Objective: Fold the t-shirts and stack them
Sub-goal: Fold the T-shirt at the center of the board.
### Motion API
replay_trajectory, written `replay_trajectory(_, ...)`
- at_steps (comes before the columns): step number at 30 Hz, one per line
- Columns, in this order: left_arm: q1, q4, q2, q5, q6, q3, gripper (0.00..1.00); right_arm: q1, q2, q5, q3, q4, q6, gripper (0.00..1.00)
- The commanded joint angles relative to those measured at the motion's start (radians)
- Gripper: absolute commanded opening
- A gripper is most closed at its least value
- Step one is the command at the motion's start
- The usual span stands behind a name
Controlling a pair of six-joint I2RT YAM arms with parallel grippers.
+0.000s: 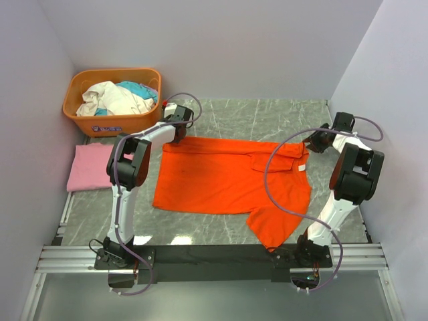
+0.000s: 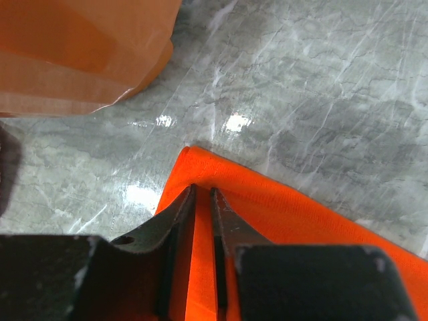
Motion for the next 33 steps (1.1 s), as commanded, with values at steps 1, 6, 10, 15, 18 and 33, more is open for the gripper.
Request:
replay_trajectory(1, 0.008, -0.020, 0.005, 0.050, 0.002, -0.023, 0.22, -0.005, 0.047, -0.027, 0.040, 0.022, 0.011, 0.40)
replay_trajectory(6, 0.008, -0.028, 0.008, 0.050, -0.002, -0.023, 0.22, -0.008, 0.077, -0.050, 0.042, 0.047, 0.032, 0.33)
replay_trajectory(10, 0.008, -0.029, 0.010, 0.047, -0.004, -0.029, 0.21, -0.009, 0.089, -0.027, 0.066, 0.036, 0.040, 0.10)
replay_trajectory(15, 0.011, -0.044, 0.022, 0.038, -0.010, -0.028, 0.21, -0.037, 0.080, 0.052, 0.084, 0.004, 0.058, 0.00)
replay_trajectory(18, 0.016, -0.066, 0.031, 0.035, -0.022, -0.020, 0.21, -0.058, 0.064, 0.085, 0.072, -0.005, 0.080, 0.00)
replay_trajectory(33, -0.038, -0.097, -0.111, 0.113, -0.011, 0.080, 0.65, 0.066, -0.200, 0.235, 0.008, -0.094, -0.096, 0.39)
